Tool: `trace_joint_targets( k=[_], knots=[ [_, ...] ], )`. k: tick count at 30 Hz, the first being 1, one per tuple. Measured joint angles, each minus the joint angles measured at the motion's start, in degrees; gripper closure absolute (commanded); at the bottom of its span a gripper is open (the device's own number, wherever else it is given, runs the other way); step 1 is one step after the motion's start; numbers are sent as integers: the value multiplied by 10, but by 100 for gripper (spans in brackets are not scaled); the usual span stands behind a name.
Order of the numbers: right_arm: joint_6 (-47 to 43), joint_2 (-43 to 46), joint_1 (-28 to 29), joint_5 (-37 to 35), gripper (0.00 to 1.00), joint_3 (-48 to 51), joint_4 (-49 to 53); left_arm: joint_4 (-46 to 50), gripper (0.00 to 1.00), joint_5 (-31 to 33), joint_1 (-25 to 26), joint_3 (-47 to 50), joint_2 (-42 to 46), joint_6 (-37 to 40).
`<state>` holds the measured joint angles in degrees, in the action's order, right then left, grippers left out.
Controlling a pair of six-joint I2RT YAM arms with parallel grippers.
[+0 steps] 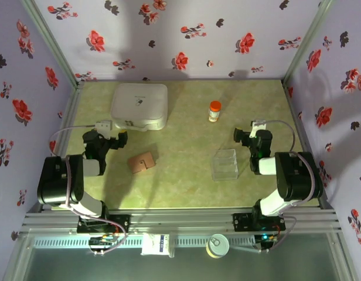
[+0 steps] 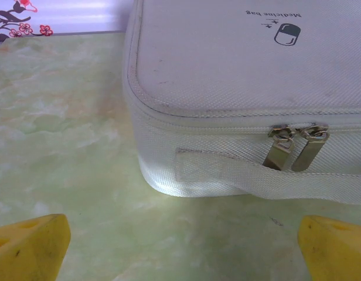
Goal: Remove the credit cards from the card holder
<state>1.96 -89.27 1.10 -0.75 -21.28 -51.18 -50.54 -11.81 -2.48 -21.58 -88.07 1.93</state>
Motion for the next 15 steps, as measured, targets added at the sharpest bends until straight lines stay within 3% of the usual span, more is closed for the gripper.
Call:
trace_joint_targets(
  k=[15],
  knots=[
    [0,0,-4,9,1,0,0,0,0,-5,-1,0,0,0]
  ],
)
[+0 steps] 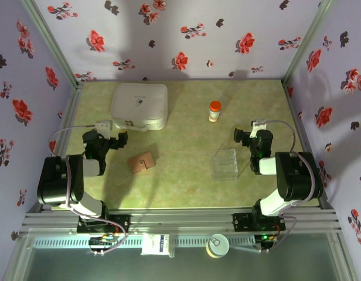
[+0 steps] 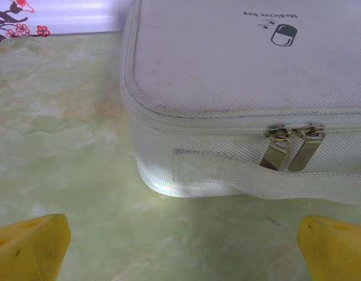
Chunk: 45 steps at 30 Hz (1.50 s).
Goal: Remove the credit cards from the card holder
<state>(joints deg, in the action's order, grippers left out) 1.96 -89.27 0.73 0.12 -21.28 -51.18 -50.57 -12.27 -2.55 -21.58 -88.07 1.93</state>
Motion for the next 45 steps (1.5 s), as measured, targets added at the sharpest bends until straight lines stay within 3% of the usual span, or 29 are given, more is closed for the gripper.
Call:
trace_joint_targets(
  k=[20,29,37,45],
  knots=[
    [0,0,0,1,1,0,-4,-5,0,1,0,1,0,0],
    [0,1,0,1,1,0,-3,-4,0,33,0,1,0,-7],
    [0,99,1,-7,1,-35,122,55,0,104,0,-4,52,-29],
    [33,203,36,-20,7,-106,336,265,0,169,11,-95,175,-111]
  ],
)
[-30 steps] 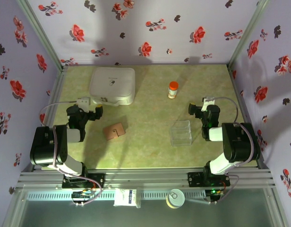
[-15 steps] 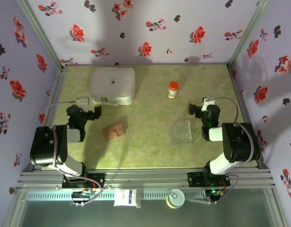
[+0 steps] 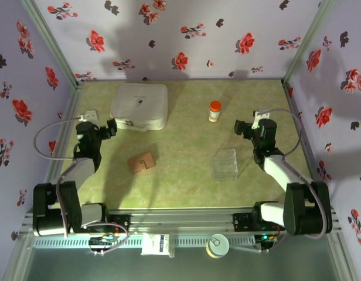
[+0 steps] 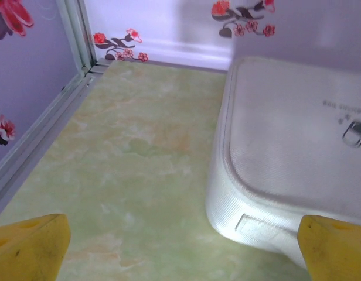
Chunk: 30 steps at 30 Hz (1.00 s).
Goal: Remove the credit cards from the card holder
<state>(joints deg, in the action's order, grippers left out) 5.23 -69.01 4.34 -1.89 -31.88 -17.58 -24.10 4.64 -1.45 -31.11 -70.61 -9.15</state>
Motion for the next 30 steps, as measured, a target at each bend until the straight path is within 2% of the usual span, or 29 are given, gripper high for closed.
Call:
trace_joint_targets(
  k=[5,8,15,18,24,30],
  knots=[
    [47,79,16,5,13,-27,145,189,0,1,1,-95,12,-95],
    [78,109,25,9,18,-43,234,296,0,-22,1,-138,10,-132],
    [137,129,51,17,38,-69,389,517,0,-103,1,-216,-3,-158],
    [151,119,59,23,42,-85,434,592,0,-135,1,-252,-3,-158],
    [162,81,65,56,56,-90,465,668,0,-159,1,-279,9,-117],
    [158,37,73,80,63,-104,482,687,0,-163,1,-254,14,-81]
  ],
)
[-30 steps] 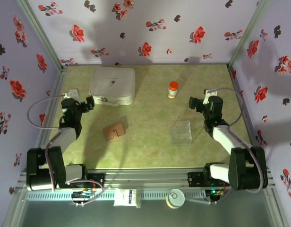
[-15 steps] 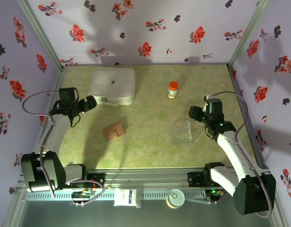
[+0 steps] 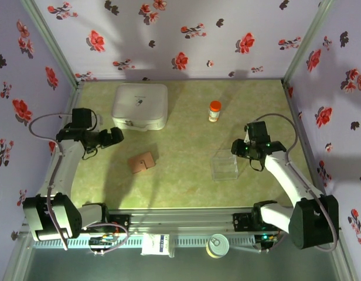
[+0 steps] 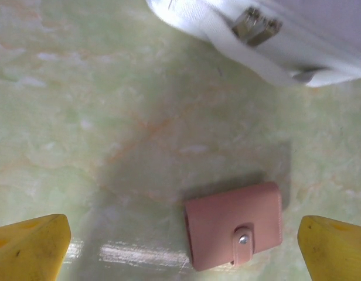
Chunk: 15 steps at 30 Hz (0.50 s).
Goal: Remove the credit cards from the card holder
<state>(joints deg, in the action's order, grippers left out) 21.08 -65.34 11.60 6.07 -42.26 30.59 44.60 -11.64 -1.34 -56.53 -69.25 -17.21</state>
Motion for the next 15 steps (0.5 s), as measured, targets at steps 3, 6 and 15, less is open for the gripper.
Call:
trace_joint_targets(
  k=[3,6,15],
  knots=[
    [-3,-19,2,6,65,-7,7,7,0,-2,0,5,0,7],
    [-7,-37,3,7,66,-15,12,7,0,-5,0,5,-3,13],
    [-25,-82,8,6,73,-27,14,7,0,-6,0,5,-10,17]
  ],
)
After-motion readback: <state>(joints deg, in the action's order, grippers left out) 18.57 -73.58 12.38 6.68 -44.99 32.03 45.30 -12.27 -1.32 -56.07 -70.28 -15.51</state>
